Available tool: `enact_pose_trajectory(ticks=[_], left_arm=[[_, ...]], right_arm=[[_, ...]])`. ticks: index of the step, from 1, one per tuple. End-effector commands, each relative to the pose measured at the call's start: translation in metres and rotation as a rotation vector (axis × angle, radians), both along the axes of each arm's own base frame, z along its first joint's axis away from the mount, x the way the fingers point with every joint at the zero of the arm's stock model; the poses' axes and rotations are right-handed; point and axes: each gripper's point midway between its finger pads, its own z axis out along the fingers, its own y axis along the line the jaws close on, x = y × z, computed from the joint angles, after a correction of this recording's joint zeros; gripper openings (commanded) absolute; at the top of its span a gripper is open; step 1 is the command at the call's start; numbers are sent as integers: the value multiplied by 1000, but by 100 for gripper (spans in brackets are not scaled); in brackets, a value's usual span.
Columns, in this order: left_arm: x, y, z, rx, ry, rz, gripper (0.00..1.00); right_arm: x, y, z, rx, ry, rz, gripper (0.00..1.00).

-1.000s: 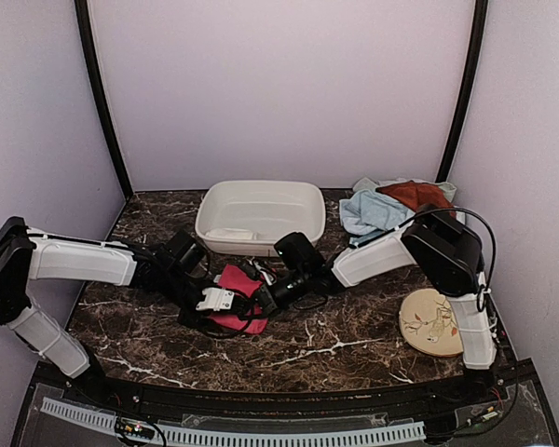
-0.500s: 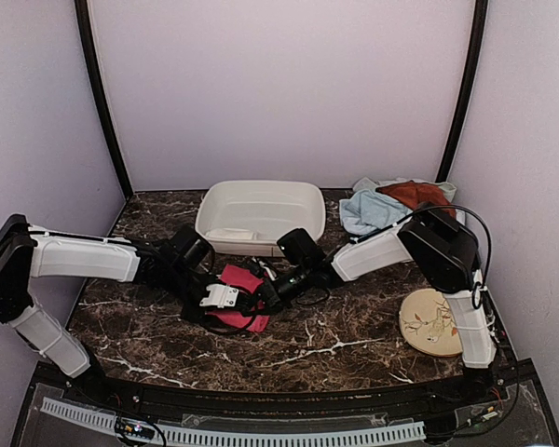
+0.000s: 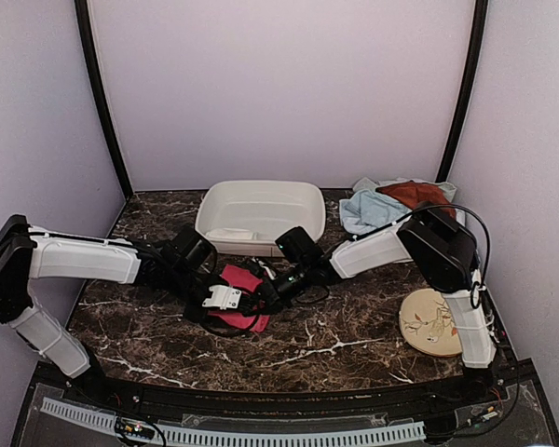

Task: Roll the towels
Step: Roll the towel at the center of the board.

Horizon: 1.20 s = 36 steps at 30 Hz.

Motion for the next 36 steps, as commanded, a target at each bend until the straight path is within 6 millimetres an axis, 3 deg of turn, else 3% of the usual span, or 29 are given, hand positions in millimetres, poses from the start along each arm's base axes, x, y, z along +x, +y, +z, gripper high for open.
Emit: enact_pose_trajectory(ticks=[1, 8, 10, 13, 14, 15, 17, 22, 24, 26, 28, 31, 34, 36], left_arm=[[10, 1, -17, 50, -43, -3, 56], [8, 11, -52, 146, -3, -9, 54], [9, 15, -60, 179, 9, -3, 44], [4, 17, -67, 208, 84, 7, 18], [2, 17, -67, 212, 111, 12, 11], [-1, 17, -65, 211, 140, 13, 6], [-9, 17, -61, 206, 197, 17, 3], [-31, 17, -46, 192, 360, 31, 2], [-39, 18, -42, 188, 427, 40, 2], [-45, 19, -41, 190, 493, 51, 2], [-51, 20, -39, 191, 563, 59, 2], [-59, 21, -37, 193, 653, 72, 2], [-64, 22, -37, 196, 722, 82, 2], [-65, 23, -39, 206, 757, 94, 3]], right_arm=[[-1, -29, -60, -205, 112, -75, 0], [4, -17, -33, -108, 142, -81, 0], [9, -14, -22, -77, 131, -90, 4], [20, -19, -5, -37, 93, -117, 10], [24, -25, 2, -21, 80, -130, 10], [34, -31, 3, -28, 53, -180, 27], [48, -46, 13, -24, -36, -243, 40], [65, -88, 32, -78, -376, -342, 50], [64, -104, 34, -125, -508, -356, 70], [62, -120, 42, -173, -660, -374, 98], [57, -132, 55, -218, -853, -391, 100], [44, -147, 103, -268, -1237, -506, 100], [67, -205, 130, -405, -1180, -945, 100], [57, -195, 140, -257, -1163, -860, 100]])
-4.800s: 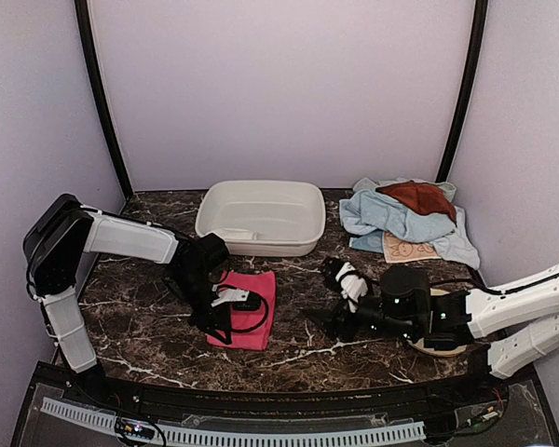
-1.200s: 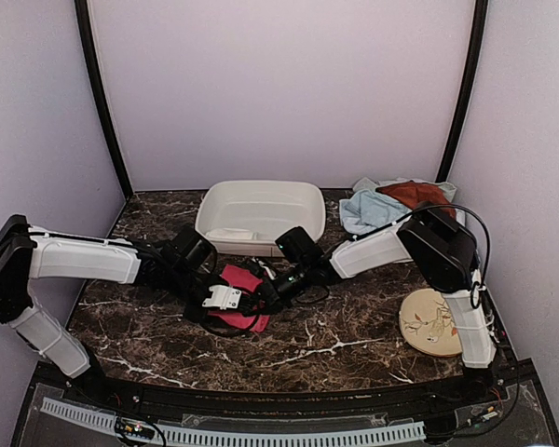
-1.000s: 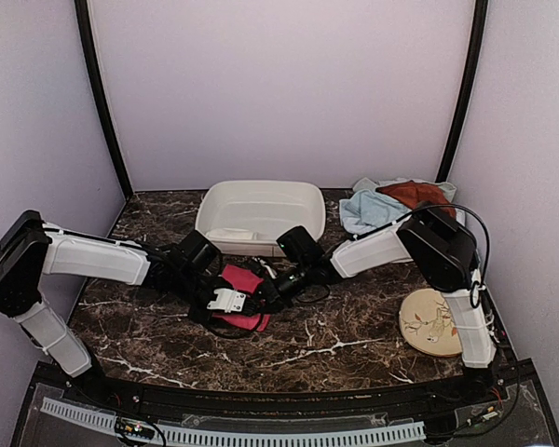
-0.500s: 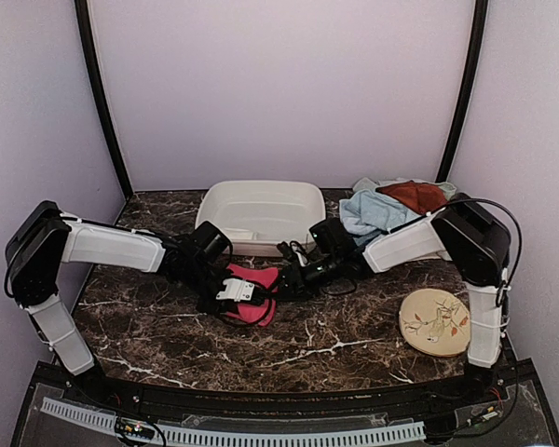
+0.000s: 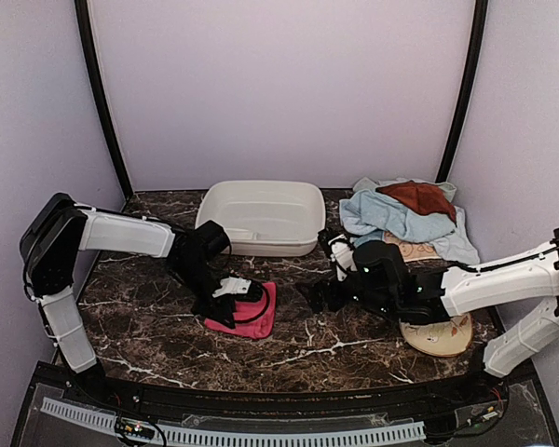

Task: Roll the towels
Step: Roll the towel at the center of the board.

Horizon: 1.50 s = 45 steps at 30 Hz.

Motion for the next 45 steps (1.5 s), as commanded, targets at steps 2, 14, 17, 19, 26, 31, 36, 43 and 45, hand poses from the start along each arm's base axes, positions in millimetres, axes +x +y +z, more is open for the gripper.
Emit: enact_pose_trajectory(ticks=[2, 14, 17, 19, 26, 31, 36, 43, 45], left_arm=[[-50, 33, -21, 177, 327, 35, 3], [-35, 34, -34, 263, 443, 92, 3], [-34, 36, -38, 287, 447, 95, 4], [-33, 36, -39, 295, 451, 96, 4], [-32, 37, -39, 302, 442, 88, 9], [-32, 39, -36, 283, 425, 77, 26], [-8, 42, -18, 185, 334, 142, 38], [33, 56, 31, 13, 123, 295, 40], [38, 61, 45, -31, 58, 324, 54]], right_arm=[[7, -24, 47, 111, -228, -20, 100], [-126, 103, -25, -545, -664, 649, 90], [-125, 124, -36, -643, -768, 684, 85], [-120, 133, -45, -705, -831, 699, 84], [-81, 146, -76, -850, -839, 680, 77], [-54, 133, -105, -878, -669, 643, 60], [-47, 110, -133, -823, -442, 622, 42], [-55, 104, -147, -656, -175, 624, 23], [-55, 103, -149, -611, -108, 621, 18]])
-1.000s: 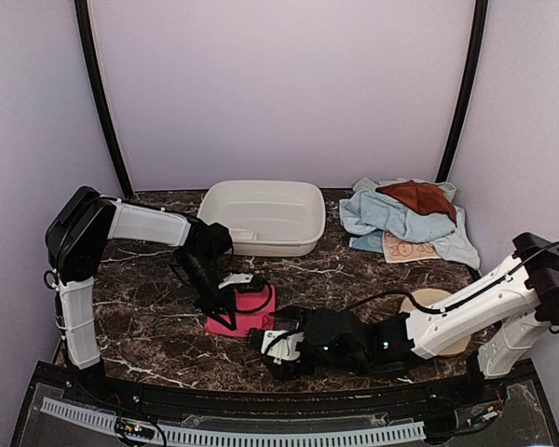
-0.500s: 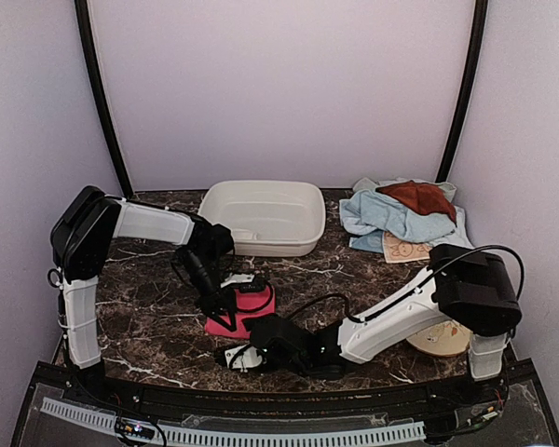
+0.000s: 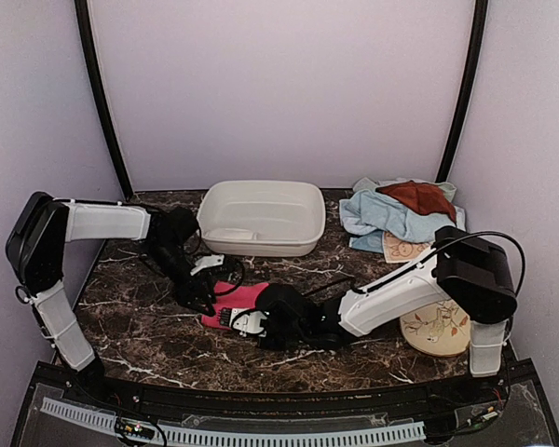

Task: Roll the towels
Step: Roll the towel at the center of the board.

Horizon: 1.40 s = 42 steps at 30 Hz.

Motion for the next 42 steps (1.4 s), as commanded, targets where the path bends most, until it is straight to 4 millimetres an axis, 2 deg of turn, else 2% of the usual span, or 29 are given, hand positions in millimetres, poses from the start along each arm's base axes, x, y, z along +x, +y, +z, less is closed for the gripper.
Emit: enact_pose_trajectory(ticks=[1, 6, 7, 9, 10, 11, 12, 14, 17, 19, 24, 30, 33, 38, 40, 42], left_arm=[[18, 25, 29, 4, -180, 99, 63], [29, 38, 49, -26, -398, 162, 68], [37, 39, 54, -36, -457, 190, 72], [53, 49, 58, -6, -554, 269, 96], [59, 54, 56, 12, -593, 308, 99], [60, 57, 50, 25, -616, 308, 99], [53, 59, 41, 36, -609, 265, 99], [36, 54, 35, 14, -549, 186, 96], [0, 38, 45, -110, -450, 43, 93], [-16, 30, 47, -135, -476, -35, 91], [-41, 5, 30, -70, -553, -223, 86], [-32, -16, 14, -15, -651, -299, 86], [-13, -22, 5, 23, -720, -294, 83], [8, -23, -10, 70, -815, -283, 78], [8, -20, -17, 92, -805, -288, 77], [2, -15, -25, 113, -770, -305, 72]], right_arm=[[-9, -35, -47, -89, 292, -84, 16], [-15, -27, -45, -31, 496, -74, 9], [-15, -26, -44, -19, 538, -75, 9], [-19, -27, -47, -12, 629, -73, 7], [-21, -30, -52, -15, 679, -79, 7], [-19, -23, -46, 10, 722, -70, 7], [-20, -23, -47, 14, 779, -77, 7], [-22, -22, -49, 28, 896, -82, 5], [-17, -23, -48, 77, 1060, -102, 4], [-17, -22, -46, 101, 1178, -104, 3], [-17, -25, -43, 130, 1403, -133, 2], [-17, -24, -56, 76, 1569, -229, 2], [-15, -22, -60, 66, 1615, -267, 2], [-13, -24, -64, 55, 1656, -322, 1], [-13, -25, -63, 55, 1671, -335, 2], [-10, -24, -61, 67, 1672, -337, 6]])
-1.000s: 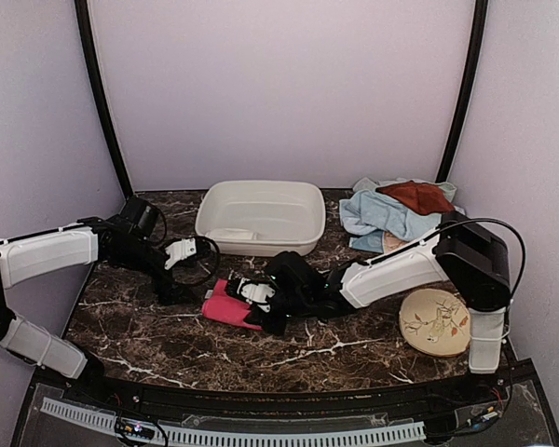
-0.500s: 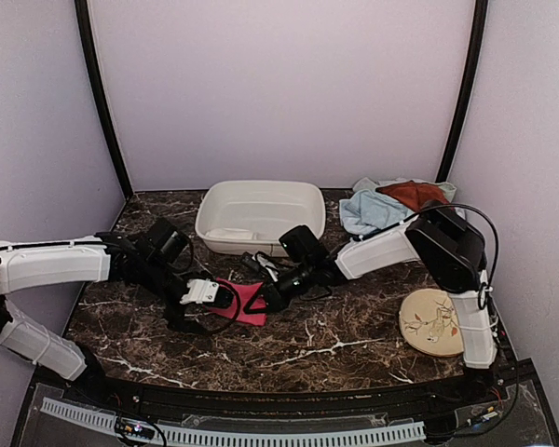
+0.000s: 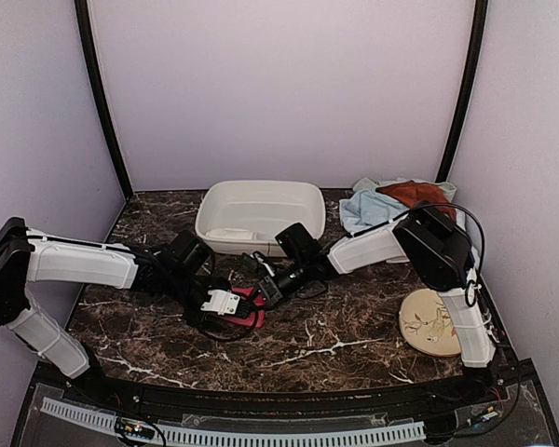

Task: Roll the towels
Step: Roll the towel at the center of the board.

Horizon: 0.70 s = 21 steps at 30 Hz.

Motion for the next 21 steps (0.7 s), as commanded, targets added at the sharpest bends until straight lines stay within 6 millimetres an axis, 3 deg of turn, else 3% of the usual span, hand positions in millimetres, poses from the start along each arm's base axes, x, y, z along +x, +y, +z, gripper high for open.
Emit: enact_pose_trajectory(ticks=[1, 3, 7, 10, 12, 15, 17, 21], left_arm=[[5, 13, -23, 81, -21, 22, 66], [1, 19, -33, 111, 25, 24, 60], [3, 31, -50, 156, 140, 87, 60], [4, 35, -54, 169, 223, 115, 60], [2, 35, -52, 163, 280, 127, 55], [-5, 32, -47, 136, 417, 160, 52], [-12, 30, -47, 133, 482, 165, 52], [-15, 37, -50, 134, 561, 203, 52]], right_arm=[[-36, -32, -63, -254, 226, -22, 8], [-30, -27, -50, -199, 214, -47, 15], [-17, -20, -29, -131, 147, -85, 32], [-6, -20, -21, -127, 107, -115, 42], [4, -25, -17, -138, 21, -144, 45], [33, -43, -11, -184, -151, -272, 50], [50, -59, 5, -186, -307, -354, 52], [55, -94, 31, -177, -530, -470, 68]])
